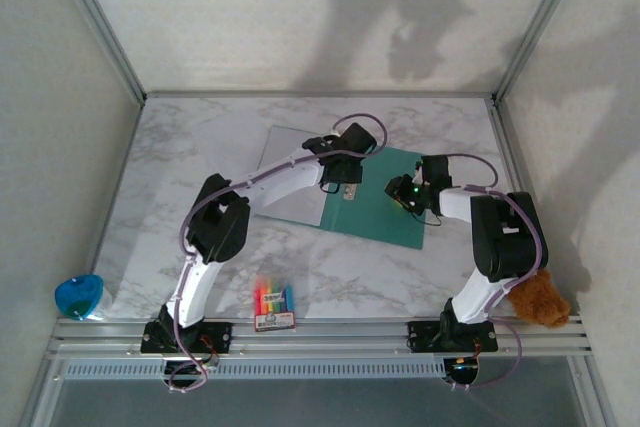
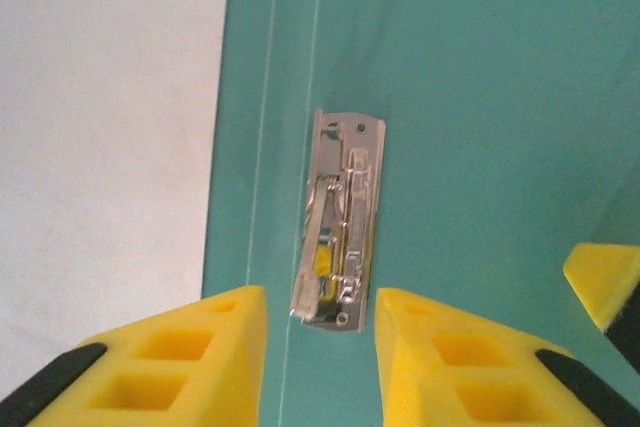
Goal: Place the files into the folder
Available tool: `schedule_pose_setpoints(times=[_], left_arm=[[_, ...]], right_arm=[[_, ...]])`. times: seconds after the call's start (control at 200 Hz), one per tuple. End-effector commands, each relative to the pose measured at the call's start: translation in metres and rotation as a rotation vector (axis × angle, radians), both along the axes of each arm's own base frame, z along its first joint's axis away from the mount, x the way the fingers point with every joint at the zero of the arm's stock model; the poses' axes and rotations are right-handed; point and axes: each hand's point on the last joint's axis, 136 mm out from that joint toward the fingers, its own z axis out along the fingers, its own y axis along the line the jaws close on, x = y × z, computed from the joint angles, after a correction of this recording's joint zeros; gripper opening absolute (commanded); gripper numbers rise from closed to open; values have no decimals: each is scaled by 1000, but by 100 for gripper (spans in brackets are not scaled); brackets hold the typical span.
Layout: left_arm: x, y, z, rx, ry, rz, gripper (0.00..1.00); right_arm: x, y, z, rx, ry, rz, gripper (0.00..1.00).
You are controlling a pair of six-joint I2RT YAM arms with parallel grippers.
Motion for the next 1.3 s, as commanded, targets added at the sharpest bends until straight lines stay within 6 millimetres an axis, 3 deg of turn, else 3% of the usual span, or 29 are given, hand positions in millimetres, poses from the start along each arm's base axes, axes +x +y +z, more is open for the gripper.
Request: schedule_pose_setpoints(times=[0.0,0.24,0.411,0.671,0.891,1.297], left_arm=[[-7,5,16,-39,-27,-12,32],[-24,12,-24,-24,30,-37,28],[-20,7,-39,-21,28,-54,25],[9,-6,-50,14,-20,-50,20],[39,-19,-39,2,-103,-33,20],[76,-23,-58,-81,-73,1,21]], right_arm=[[-16,-18,-16,-72,90,-12,36],[-6,-23,-15,-79,93,-12,36],[0,-22,-16,-76,95,-4,36],[1,-22,-16,-75,92,2,36],[2,-22,-15,-74,89,6,36],[3,-22,-15,-82,84,13,37]])
